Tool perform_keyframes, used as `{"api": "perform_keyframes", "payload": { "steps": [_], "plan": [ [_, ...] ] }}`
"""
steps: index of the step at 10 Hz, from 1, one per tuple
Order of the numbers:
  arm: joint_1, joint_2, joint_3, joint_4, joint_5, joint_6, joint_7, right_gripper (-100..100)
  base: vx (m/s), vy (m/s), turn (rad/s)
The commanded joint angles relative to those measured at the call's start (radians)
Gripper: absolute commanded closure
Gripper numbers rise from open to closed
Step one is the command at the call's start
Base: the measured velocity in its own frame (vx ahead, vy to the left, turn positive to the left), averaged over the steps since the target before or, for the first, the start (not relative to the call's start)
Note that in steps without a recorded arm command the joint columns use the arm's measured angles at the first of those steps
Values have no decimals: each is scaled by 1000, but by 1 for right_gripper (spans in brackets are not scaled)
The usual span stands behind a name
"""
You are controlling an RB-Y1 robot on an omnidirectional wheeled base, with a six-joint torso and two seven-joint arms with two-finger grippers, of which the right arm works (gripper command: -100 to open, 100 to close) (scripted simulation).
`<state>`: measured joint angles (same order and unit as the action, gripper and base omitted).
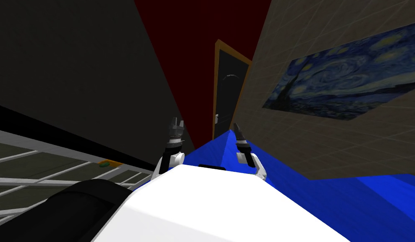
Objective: Pull the door open
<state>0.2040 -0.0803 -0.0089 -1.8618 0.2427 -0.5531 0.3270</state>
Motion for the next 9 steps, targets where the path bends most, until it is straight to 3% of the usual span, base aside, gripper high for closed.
{"api": "perform_keyframes", "payload": {
  "steps": [1, 9],
  "plan": [
    [-25, -3, 1, 42, 22, 2, 22, -100, 95, -74, 35],
    [-147, -13, 5, 265, 134, -1, 125, -100, 92, -66, 48]
  ]
}}
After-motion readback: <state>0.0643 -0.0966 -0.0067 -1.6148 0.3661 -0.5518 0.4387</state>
